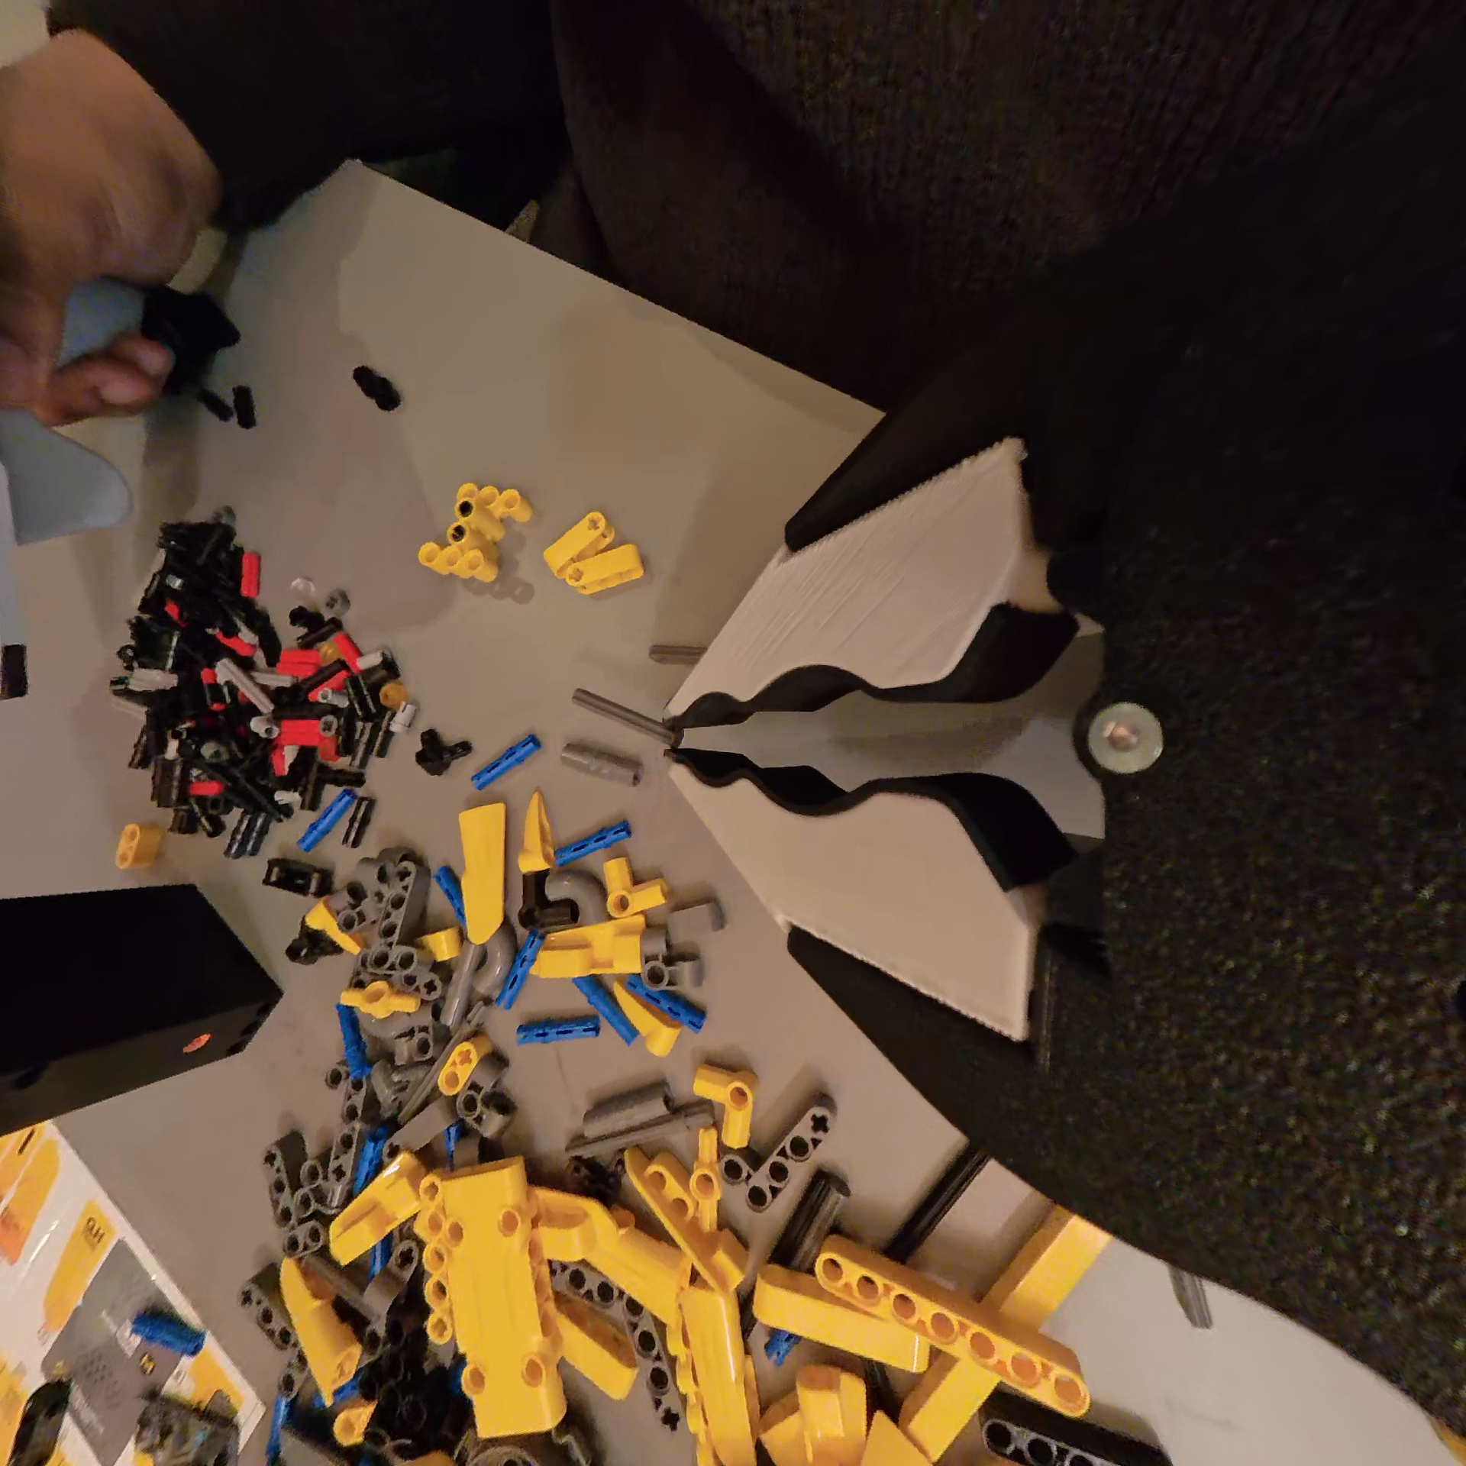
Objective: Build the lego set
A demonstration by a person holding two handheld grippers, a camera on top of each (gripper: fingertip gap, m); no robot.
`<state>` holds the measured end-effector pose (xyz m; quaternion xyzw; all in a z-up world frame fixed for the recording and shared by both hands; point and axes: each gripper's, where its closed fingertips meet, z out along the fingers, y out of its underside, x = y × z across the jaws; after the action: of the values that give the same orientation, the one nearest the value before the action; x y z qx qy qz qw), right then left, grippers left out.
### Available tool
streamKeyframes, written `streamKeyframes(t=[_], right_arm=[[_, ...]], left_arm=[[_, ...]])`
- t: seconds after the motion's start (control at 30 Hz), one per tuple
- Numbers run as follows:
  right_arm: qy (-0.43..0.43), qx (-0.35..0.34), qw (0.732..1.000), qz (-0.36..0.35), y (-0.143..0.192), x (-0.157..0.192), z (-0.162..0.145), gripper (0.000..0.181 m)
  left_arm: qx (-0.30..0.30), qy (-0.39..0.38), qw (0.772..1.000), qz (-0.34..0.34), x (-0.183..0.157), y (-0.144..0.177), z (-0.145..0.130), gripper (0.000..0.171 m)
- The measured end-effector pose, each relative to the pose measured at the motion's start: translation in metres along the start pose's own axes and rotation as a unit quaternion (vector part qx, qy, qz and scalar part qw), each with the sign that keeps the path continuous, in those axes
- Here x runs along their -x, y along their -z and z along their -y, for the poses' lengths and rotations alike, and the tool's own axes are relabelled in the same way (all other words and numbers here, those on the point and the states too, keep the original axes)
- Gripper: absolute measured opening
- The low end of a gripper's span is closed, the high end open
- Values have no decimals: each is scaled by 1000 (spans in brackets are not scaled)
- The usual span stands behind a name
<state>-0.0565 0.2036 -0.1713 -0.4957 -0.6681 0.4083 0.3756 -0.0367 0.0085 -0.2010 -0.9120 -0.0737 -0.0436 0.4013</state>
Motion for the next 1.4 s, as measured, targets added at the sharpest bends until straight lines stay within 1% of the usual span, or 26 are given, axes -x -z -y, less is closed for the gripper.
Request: streamKeyframes(t=[0.13,0.3,0.37,0.4,0.47,0.5,0.57,0.63,0.67,0.7,0.73,0.77,0.83,0.87,0.9,1.0,1.07,1.17,1.2,1.27,1.4], right_arm=[[0,1,1000,-1,0,0,0,19],[-4,-9,1000,-10,2,-4,2,18],[-23,-42,999,-10,7,-7,12,17],[-50,-70,996,6,12,-5,21,14],[-114,-124,983,77,25,10,43,14],[-132,-146,973,119,31,23,54,15],[-126,-168,961,177,39,50,67,19],[-94,-164,964,187,36,75,72,21],[-92,-149,969,172,29,81,71,20],[-108,-129,973,156,21,84,69,20],[-139,-112,971,160,16,89,68,20],[-178,-106,960,186,14,97,70,20],[-262,-116,925,251,15,111,80,21],[-293,-122,908,273,16,115,85,21],[-309,-126,898,287,15,119,87,22],[-309,-123,892,307,14,130,88,22],[-311,-137,886,315,17,134,94,22],[-313,-160,879,323,22,135,102,21],[-311,-165,879,323,22,135,103,21],[-300,-176,881,320,24,135,105,4],[-267,-179,893,315,27,139,107,4]], left_arm=[[3,8,1000,-5,-2,-2,-8,5],[-15,-2,1000,-4,-6,0,0,5],[-21,-10,1000,-2,-8,0,4,5],[-26,-8,1000,-1,-8,0,7,5],[-44,8,999,-8,-8,-1,14,5],[-59,24,998,-20,-9,0,19,5],[-101,66,991,-52,-13,4,33,5],[-146,109,980,-84,-14,10,49,5],[-166,125,975,-84,-11,13,56,5],[-183,128,972,-68,-5,15,61,5],[-196,122,972,-51,-1,18,65,5],[-208,113,971,-39,0,20,68,5],[-235,106,966,-37,-3,24,78,4],[-251,106,961,-45,-7,27,83,4],[-266,108,957,-50,-11,29,88,4],[-303,113,945,-53,-15,35,100,4],[-319,117,939,-54,-17,38,106,4],[-324,123,935,-72,-24,38,110,4],[-325,124,934,-77,-25,38,110,4],[-326,130,932,-86,-29,37,110,4],[-319,130,932,-114,-39,32,108,5]])
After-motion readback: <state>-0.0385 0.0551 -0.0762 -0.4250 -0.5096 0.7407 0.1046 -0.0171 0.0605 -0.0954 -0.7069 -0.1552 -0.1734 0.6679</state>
